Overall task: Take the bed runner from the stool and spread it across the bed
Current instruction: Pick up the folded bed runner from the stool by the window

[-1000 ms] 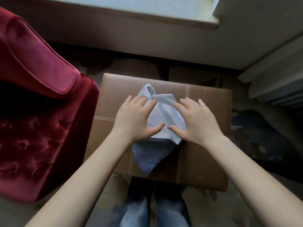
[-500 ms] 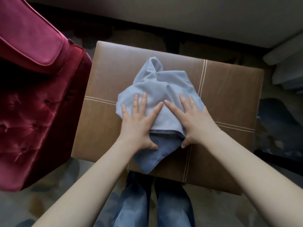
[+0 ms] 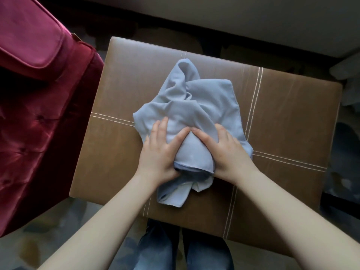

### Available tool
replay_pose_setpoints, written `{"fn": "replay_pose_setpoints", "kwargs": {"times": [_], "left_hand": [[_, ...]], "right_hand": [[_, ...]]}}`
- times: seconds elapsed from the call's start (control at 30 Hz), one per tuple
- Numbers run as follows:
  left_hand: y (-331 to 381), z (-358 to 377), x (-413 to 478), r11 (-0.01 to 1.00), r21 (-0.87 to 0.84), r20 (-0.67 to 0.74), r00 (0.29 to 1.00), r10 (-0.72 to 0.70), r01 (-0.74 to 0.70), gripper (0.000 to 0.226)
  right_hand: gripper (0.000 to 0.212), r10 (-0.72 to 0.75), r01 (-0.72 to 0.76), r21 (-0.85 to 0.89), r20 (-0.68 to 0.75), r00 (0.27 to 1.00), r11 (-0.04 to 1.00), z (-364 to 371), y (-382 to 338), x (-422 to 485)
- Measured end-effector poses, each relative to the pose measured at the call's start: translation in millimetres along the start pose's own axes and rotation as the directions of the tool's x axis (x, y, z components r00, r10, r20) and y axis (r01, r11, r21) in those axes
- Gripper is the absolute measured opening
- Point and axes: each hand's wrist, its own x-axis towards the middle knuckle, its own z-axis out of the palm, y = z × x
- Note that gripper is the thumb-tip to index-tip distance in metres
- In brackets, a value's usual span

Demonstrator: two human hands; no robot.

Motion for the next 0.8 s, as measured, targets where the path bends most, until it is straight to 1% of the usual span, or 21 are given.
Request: {"fn": "replay_pose_setpoints", "kwargs": {"times": [0.1, 0.17, 0.23, 0.3, 0.33, 0.37, 0.43, 0.47, 0.53, 0.6, 0.7, 0.8], "left_hand": [[0.7, 1.5, -3.1, 0.999, -0.033, -0.039, 0.999, -0.013, 0.012, 0.089], [4.3, -1.0, -5.3, 0.999, -0.047, -0.050, 0.998, -0.023, 0.021, 0.082], [6.4, -4.9, -5.8, 0.998, -0.054, -0.064, 0.998, -0.026, 0.022, 0.077], [4.0, -12.4, -5.6, 0.998, -0.064, -0.064, 0.998, -0.006, 0.002, 0.077], [1.7, -18.5, -6.3, 0.998, -0.069, -0.057, 0.998, 0.012, -0.016, 0.082], [-1.4, -24.1, -5.8, 0.998, -0.062, -0.032, 0.999, 0.020, -0.022, 0.092], [-8.1, -33.8, -0.6, 0.999, -0.018, 0.089, 0.996, -0.028, 0.030, 0.119], [-10.4, -36.8, 2.8, 0.998, 0.006, 0.129, 0.990, -0.057, 0.057, 0.127], [-10.5, -35.0, 10.8, 0.998, 0.015, 0.164, 0.985, -0.058, 0.056, 0.130], [-9.2, -27.3, 16.2, 0.999, -0.040, 0.145, 0.989, -0.021, 0.027, 0.120], [-9.4, -21.9, 18.8, 0.990, -0.135, 0.047, 0.999, -0.023, 0.029, 0.096], [-2.8, -24.8, 15.9, 0.988, -0.149, -0.041, 0.998, -0.043, 0.036, 0.077]], "right_hand": [[0.094, -0.022, 0.024, 0.027, -0.079, 0.997, 0.999, 1.8, 0.7, -2.8], [0.089, -0.027, 0.029, 0.015, -0.121, 0.992, 0.999, 0.4, -2.7, -5.9], [0.089, -0.011, 0.010, -0.004, -0.139, 0.990, 1.000, -1.7, -4.2, -6.6], [0.090, 0.012, -0.011, 0.009, -0.131, 0.991, 1.000, -4.2, -4.5, -7.4], [0.090, 0.020, -0.018, 0.020, -0.129, 0.991, 1.000, -7.4, -5.5, -8.8], [0.090, 0.026, -0.023, 0.026, -0.132, 0.991, 0.999, -9.8, -6.0, -9.6], [0.090, 0.034, -0.029, 0.039, -0.123, 0.992, 0.999, -9.4, -5.4, -8.7], [0.089, 0.028, -0.023, 0.043, -0.121, 0.992, 0.999, -9.7, -5.0, -8.6], [0.088, 0.015, -0.009, 0.051, -0.129, 0.992, 0.999, -8.7, -2.5, -8.8], [0.088, 0.007, 0.001, 0.052, -0.147, 0.989, 0.999, -5.4, 0.9, -9.5], [0.087, -0.003, 0.012, 0.046, -0.187, 0.982, 0.999, 1.1, 2.6, -12.2], [0.079, 0.036, -0.019, 0.072, -0.235, 0.971, 0.997, 2.7, 0.8, -14.1]]}}
